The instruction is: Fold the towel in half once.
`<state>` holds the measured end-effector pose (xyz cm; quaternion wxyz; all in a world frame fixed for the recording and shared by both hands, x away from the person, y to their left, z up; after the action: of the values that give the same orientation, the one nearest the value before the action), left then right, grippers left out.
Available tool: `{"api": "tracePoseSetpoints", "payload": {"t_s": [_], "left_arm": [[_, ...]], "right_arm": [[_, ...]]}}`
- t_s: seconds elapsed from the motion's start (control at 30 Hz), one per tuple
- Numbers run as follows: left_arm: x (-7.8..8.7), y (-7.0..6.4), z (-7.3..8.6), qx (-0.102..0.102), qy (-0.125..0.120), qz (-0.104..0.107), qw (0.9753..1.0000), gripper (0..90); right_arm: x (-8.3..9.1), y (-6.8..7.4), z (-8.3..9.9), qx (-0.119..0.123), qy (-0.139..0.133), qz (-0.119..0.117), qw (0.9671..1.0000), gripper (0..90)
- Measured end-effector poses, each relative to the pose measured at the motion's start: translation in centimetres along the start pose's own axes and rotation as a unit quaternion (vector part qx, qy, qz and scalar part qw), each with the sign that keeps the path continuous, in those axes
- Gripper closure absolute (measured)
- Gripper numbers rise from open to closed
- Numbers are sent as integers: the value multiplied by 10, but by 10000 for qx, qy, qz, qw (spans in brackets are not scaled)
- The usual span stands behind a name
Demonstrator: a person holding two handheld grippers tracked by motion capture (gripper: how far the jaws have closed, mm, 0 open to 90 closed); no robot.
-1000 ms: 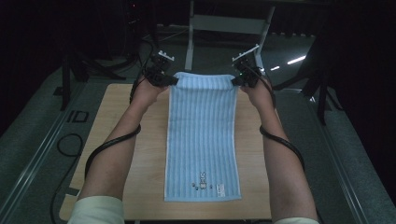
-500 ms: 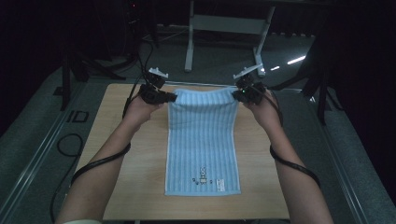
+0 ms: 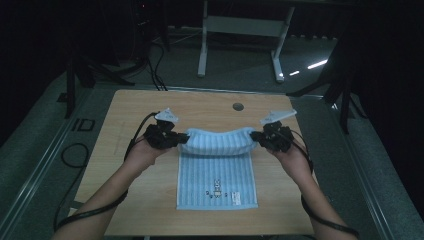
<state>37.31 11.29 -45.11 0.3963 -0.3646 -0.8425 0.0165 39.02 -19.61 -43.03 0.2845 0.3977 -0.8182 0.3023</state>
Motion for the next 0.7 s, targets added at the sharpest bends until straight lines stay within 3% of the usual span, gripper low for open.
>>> {"api": "tracePoseSetpoints", "payload": {"t_s": [0.1, 0.27, 0.33, 0.47, 0.7], "left_arm": [[-7, -1, 25, 153, 131, -3, 9998, 861], [-28, -3, 65, 288, 437, 83, 9986, 861], [-36, -2, 78, 348, 584, 168, 9975, 860], [-49, 5, 95, 600, 673, 236, 9956, 860], [-68, 14, 108, 693, 916, 225, 9931, 860]], "right_arm": [[-1, 19, 18, -92, -87, -168, 9998, 865], [-19, 44, 47, -155, 91, -387, 9991, 865], [-26, 51, 58, -306, 98, -543, 9980, 865], [-41, 60, 77, -414, 232, -720, 9963, 865], [-61, 65, 97, -612, 431, -877, 9933, 865]]}}
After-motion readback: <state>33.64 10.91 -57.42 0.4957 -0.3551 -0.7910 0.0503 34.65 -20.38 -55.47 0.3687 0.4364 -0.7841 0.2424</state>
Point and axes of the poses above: each handheld gripper's, and its own axes: x roughly backward along the jaws, z roughly out of its underside, y roughly to its left, the point moved 4 cm from there along -x, roughly forward along the jaws, and after that the axes turned 15 degrees about x, right-handed, at the moved point
